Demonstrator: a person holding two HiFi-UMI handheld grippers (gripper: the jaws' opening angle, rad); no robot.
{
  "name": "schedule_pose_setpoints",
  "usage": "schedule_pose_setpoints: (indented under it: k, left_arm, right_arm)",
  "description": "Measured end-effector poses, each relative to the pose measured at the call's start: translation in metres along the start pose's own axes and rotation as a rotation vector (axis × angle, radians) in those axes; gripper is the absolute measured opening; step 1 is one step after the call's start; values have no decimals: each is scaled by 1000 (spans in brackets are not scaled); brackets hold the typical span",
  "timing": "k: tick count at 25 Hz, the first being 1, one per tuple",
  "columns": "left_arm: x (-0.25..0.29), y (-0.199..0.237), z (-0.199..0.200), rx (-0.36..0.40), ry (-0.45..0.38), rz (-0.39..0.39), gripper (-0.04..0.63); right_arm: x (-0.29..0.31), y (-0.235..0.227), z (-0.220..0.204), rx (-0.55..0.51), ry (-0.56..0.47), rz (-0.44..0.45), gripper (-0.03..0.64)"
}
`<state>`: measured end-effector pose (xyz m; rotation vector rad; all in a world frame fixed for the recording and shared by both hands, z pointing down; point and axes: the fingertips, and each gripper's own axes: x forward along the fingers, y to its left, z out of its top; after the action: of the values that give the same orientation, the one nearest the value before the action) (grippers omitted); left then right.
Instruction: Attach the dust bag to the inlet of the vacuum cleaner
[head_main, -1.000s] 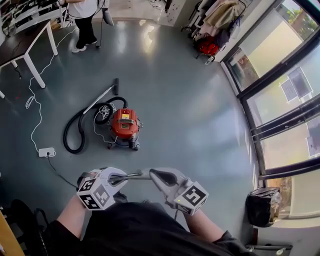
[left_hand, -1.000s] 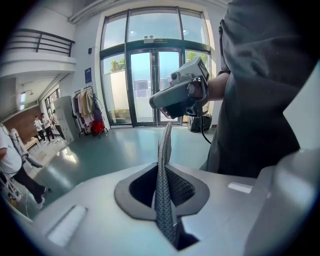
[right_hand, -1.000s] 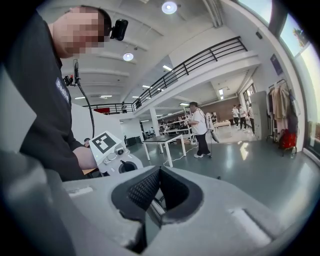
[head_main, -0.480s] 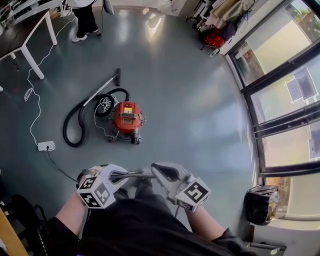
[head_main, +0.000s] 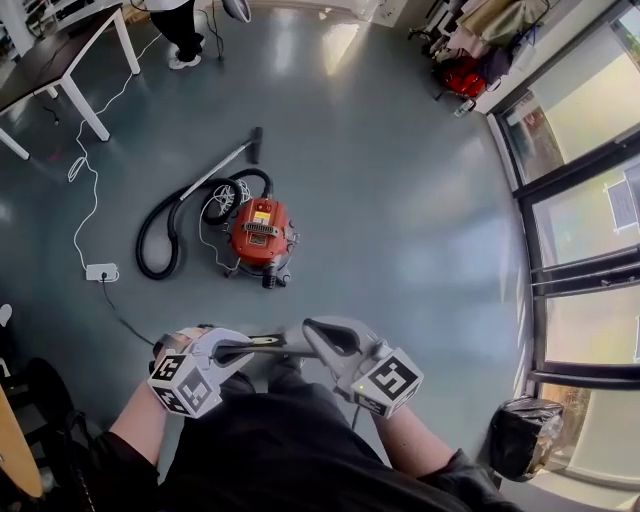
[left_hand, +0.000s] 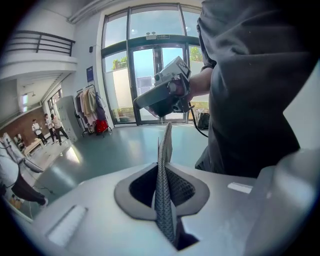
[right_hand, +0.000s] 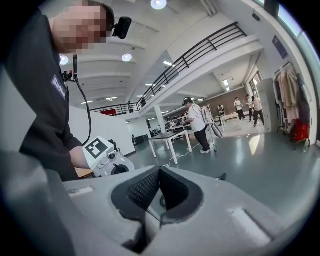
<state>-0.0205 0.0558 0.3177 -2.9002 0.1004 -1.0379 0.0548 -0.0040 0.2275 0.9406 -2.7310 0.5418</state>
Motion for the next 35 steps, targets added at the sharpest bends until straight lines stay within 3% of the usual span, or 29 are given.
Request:
schedule_pose_setpoints:
  k: [7, 12, 24, 35]
  left_arm:
    - [40, 13, -17, 20, 119, 63, 43]
    - [52, 21, -27, -9, 83, 57, 43]
    - [67, 40, -56, 58, 47, -38, 43]
    - [107, 47, -105, 31, 65, -94, 43]
  right_arm:
    - [-5, -49, -16, 12, 24, 28, -8]
    - [7, -67, -36, 15, 70, -7, -8]
    - [59, -74, -63, 43, 95, -94, -8]
    - [87, -96, -98, 67, 118, -119, -8]
